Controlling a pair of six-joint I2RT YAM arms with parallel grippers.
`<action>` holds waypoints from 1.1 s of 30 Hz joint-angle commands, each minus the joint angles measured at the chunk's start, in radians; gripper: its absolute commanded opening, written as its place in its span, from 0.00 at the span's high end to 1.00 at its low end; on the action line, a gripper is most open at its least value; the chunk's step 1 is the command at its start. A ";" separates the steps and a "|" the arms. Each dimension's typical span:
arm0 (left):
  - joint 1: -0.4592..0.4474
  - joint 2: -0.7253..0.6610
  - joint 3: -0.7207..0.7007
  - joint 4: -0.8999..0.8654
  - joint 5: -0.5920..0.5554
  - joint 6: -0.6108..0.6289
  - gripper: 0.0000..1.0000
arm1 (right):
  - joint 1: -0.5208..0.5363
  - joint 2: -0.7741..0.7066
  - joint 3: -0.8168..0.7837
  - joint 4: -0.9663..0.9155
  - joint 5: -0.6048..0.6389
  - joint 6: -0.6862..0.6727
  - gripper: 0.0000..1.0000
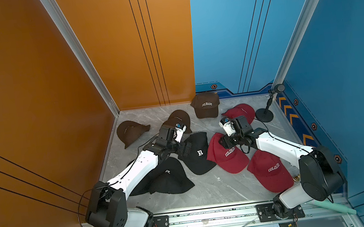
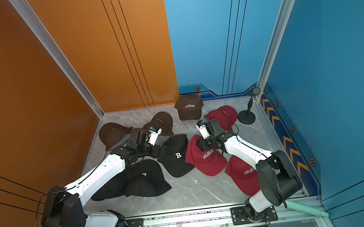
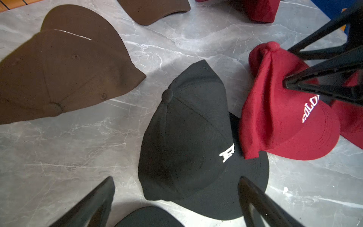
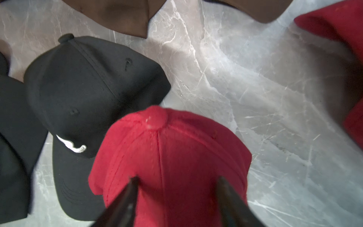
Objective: Stack the baseball caps by color
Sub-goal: Pick up the baseball cap from the center of the board.
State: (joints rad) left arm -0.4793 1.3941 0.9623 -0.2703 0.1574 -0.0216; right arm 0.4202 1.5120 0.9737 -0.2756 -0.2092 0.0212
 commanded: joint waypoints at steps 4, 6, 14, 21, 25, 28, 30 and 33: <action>-0.014 0.002 0.003 0.027 0.019 -0.010 0.02 | 0.009 0.005 0.037 0.008 -0.003 0.005 0.72; -0.015 0.008 0.002 0.026 0.020 -0.008 0.02 | 0.009 0.002 0.037 0.007 -0.002 0.008 0.80; -0.019 0.024 0.005 0.031 0.032 -0.009 0.02 | 0.011 -0.025 0.033 0.000 0.008 0.014 1.00; -0.021 0.031 0.005 0.031 0.036 -0.009 0.02 | 0.011 -0.069 0.031 -0.004 0.005 0.008 1.00; -0.022 0.028 0.002 0.031 0.036 -0.009 0.02 | 0.008 -0.111 0.037 0.000 0.061 0.034 1.00; -0.024 0.025 0.000 0.031 0.036 -0.011 0.02 | 0.008 -0.141 0.047 -0.006 0.171 0.086 1.00; -0.024 0.026 0.000 0.031 0.039 -0.010 0.02 | 0.006 -0.152 0.052 -0.007 0.257 0.135 1.00; -0.027 0.034 0.003 0.032 0.042 -0.011 0.02 | 0.008 -0.149 0.057 0.002 0.337 0.198 1.00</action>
State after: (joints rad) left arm -0.4923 1.4178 0.9623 -0.2501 0.1726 -0.0242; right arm 0.4263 1.3746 1.0031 -0.2691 -0.0113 0.1299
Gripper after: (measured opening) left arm 0.978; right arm 0.048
